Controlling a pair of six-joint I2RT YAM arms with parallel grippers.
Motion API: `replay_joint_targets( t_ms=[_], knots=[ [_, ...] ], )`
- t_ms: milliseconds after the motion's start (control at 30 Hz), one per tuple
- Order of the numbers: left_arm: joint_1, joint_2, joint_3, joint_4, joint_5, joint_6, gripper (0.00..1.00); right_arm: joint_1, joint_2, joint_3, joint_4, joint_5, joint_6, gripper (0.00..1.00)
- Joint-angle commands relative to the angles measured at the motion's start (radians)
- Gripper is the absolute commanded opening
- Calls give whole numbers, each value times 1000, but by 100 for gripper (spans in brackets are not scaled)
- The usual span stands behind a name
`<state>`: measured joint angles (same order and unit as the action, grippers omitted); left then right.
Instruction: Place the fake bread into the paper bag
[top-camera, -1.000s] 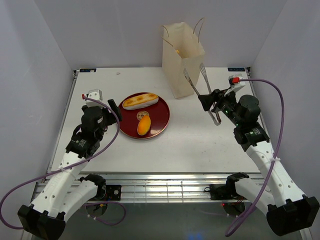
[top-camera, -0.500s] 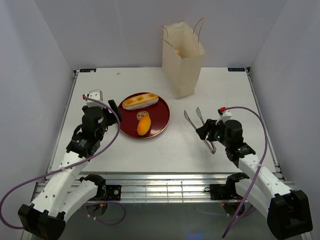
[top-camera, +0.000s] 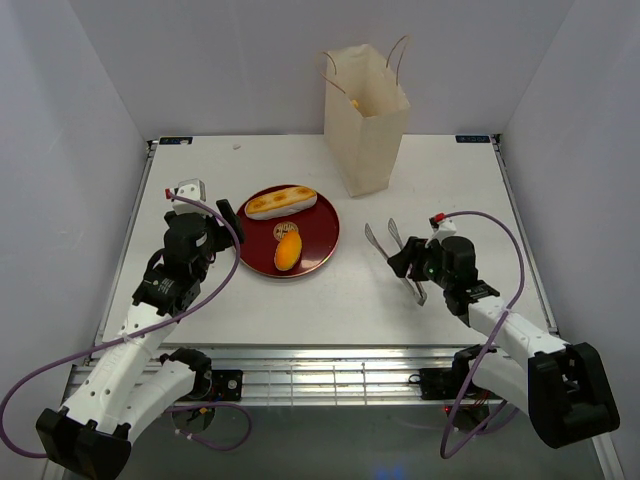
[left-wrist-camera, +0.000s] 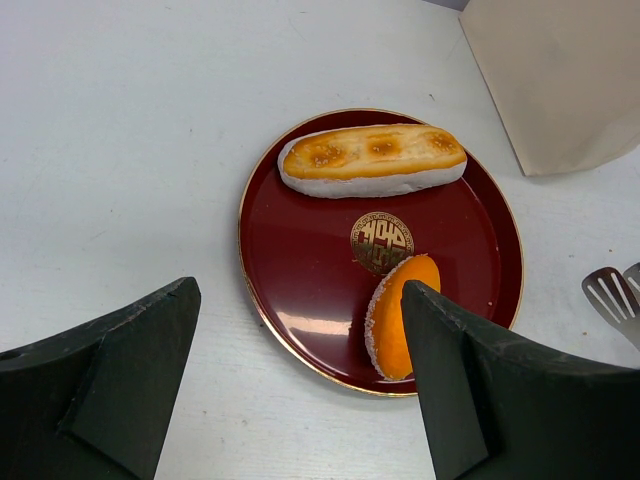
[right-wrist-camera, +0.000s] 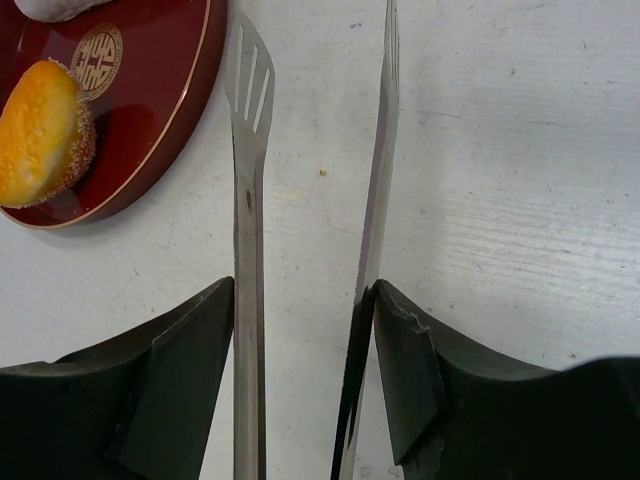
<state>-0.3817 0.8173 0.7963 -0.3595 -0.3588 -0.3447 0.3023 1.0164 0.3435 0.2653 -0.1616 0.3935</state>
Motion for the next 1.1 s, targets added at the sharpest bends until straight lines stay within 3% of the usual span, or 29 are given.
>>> replay_joint_targets(
  t_ms=[0,400,1067],
  knots=[
    [0,-4,3,-2,6,6,92,-2,31,-15,91,-10,10,62],
    [0,-1,1,-1,14,7,92,8,139,-20,117,-21,8,63],
    [0,0,1,-2,20,9,92,18,192,35,43,-16,10,76]
  ],
)
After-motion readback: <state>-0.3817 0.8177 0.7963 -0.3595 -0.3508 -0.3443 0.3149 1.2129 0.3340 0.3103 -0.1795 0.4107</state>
